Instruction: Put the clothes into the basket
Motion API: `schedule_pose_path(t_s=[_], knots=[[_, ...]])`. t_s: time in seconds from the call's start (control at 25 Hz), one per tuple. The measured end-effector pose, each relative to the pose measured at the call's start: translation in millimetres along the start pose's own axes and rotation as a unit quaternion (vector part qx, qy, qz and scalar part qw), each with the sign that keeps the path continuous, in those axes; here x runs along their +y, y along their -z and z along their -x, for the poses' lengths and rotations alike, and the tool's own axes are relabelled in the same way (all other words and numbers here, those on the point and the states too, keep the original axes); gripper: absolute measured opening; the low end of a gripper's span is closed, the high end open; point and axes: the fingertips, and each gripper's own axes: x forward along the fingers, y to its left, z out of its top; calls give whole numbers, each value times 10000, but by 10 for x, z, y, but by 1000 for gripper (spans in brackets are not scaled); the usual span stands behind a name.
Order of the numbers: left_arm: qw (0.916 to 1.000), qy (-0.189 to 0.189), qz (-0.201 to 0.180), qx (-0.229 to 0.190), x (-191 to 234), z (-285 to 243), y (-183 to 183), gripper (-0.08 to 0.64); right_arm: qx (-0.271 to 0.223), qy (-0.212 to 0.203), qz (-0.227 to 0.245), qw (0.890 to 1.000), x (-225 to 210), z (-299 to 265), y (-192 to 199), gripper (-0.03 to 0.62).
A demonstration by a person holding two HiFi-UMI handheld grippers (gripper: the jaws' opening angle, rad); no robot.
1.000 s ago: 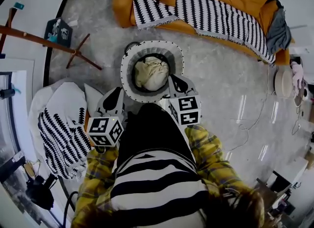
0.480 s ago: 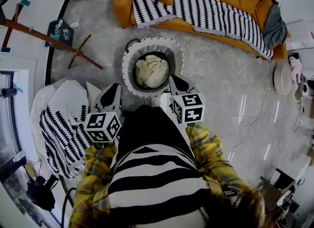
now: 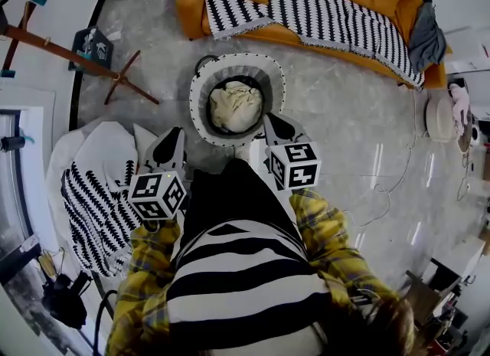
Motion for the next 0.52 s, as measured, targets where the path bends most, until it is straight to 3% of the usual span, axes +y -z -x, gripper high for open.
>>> schedule_pose_path(t_s=[0.52], knots=[[9999, -79, 114, 67, 82, -25, 35, 46, 119, -52, -16, 9999, 7, -75, 31, 26]])
